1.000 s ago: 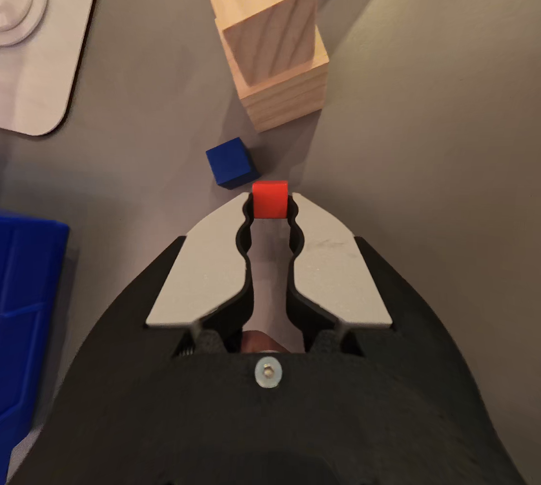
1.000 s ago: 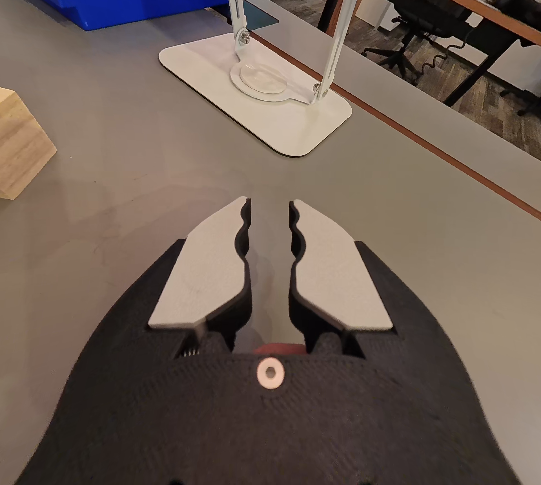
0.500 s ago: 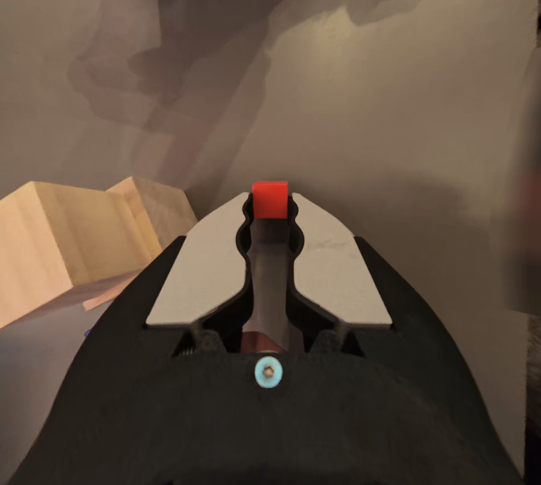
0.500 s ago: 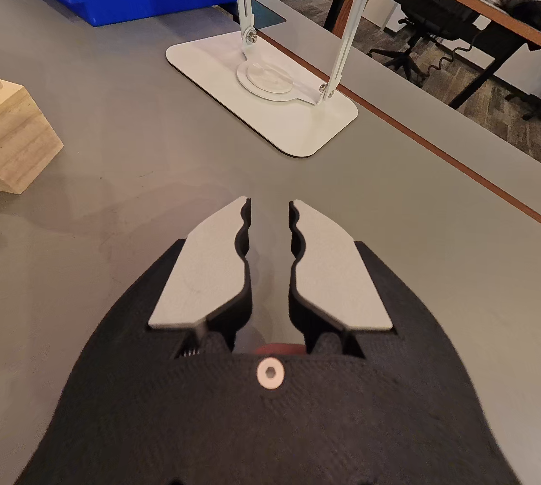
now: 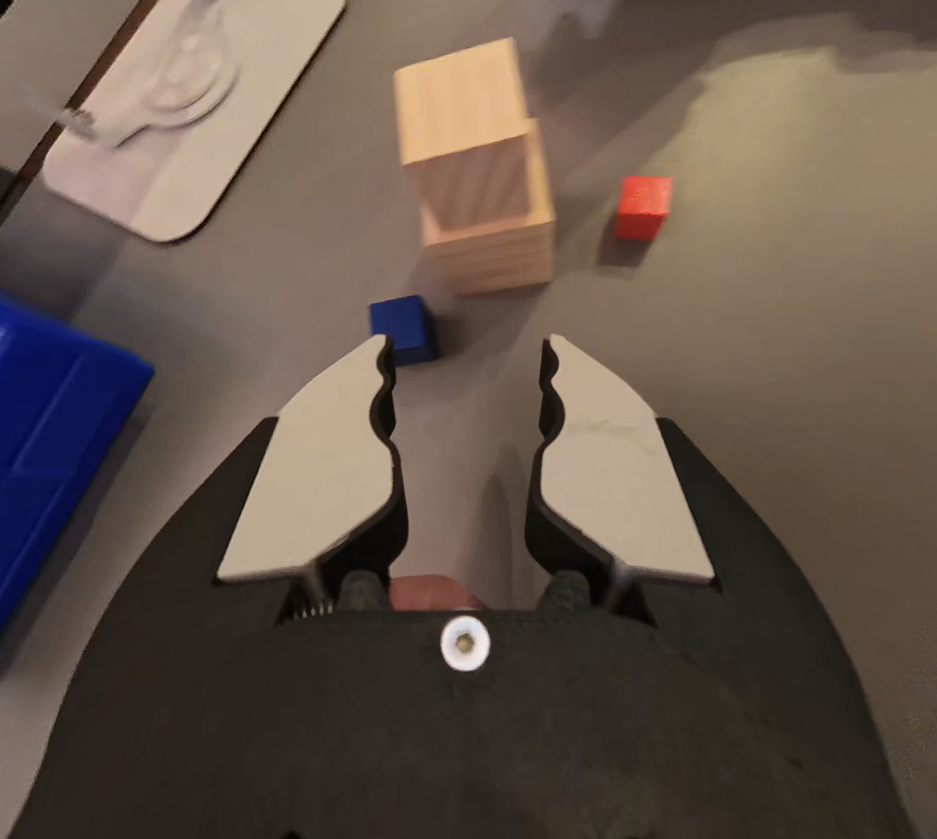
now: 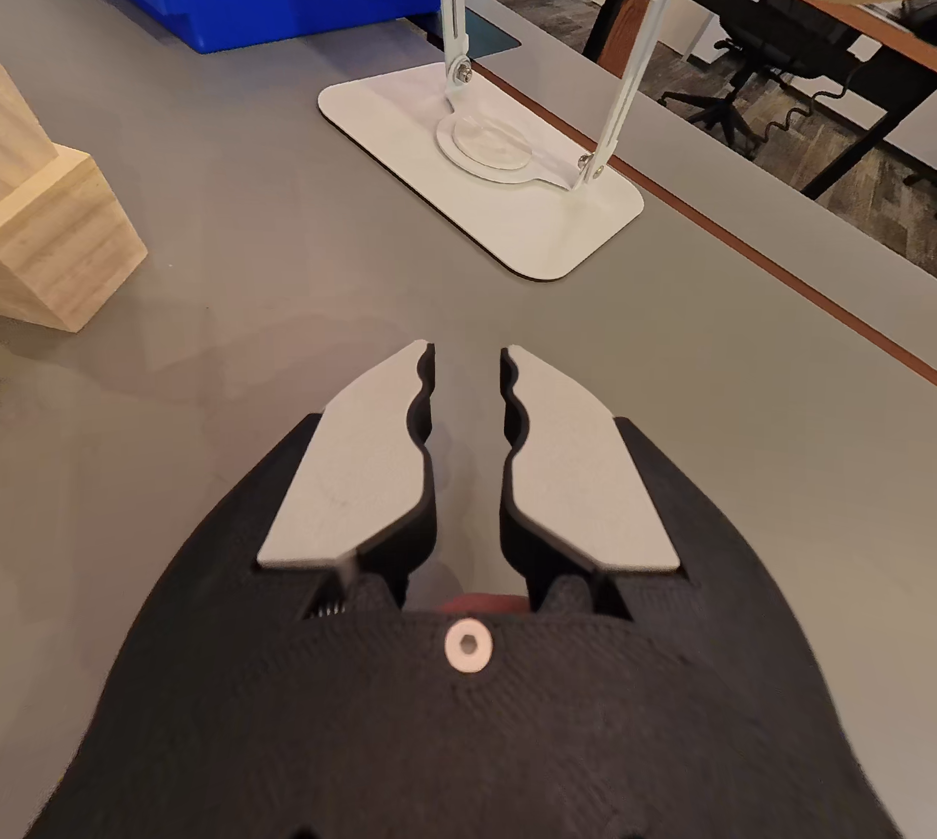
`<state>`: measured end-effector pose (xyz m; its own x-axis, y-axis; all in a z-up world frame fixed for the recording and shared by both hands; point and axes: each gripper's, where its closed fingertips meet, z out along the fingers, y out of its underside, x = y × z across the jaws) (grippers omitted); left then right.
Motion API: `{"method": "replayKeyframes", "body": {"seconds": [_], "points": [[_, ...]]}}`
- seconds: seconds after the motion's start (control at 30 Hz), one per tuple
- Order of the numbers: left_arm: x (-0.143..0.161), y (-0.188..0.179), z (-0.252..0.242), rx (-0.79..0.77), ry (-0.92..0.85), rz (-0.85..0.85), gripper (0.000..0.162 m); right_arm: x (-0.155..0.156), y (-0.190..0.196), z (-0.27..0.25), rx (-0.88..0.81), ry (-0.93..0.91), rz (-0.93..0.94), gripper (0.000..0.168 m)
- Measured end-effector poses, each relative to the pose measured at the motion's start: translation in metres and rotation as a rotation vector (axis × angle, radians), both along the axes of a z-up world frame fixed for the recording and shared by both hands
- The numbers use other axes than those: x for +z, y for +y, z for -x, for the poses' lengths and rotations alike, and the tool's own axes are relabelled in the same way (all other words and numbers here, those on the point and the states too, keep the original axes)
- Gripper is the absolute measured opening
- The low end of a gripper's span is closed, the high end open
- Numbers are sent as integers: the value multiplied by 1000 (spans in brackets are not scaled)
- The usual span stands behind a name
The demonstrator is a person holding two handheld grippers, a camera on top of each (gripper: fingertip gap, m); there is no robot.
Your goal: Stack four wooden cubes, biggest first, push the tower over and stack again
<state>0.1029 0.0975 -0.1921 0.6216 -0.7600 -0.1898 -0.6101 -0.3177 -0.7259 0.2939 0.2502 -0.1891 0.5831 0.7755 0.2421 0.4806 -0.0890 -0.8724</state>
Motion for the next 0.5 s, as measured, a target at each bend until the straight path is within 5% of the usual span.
{"method": "replayKeyframes", "body": {"seconds": [0.2,0.4,0.5], "points": [[-43,37,19,77,71,62,61,0,0,-1,-3,1,-4,24],[-45,44,6,42,-4,86,29,-1,0,0,1,-6,-3,24],[-44,44,5,36,16,52,29,-1,0,0,1,-5,-3,24]]}}
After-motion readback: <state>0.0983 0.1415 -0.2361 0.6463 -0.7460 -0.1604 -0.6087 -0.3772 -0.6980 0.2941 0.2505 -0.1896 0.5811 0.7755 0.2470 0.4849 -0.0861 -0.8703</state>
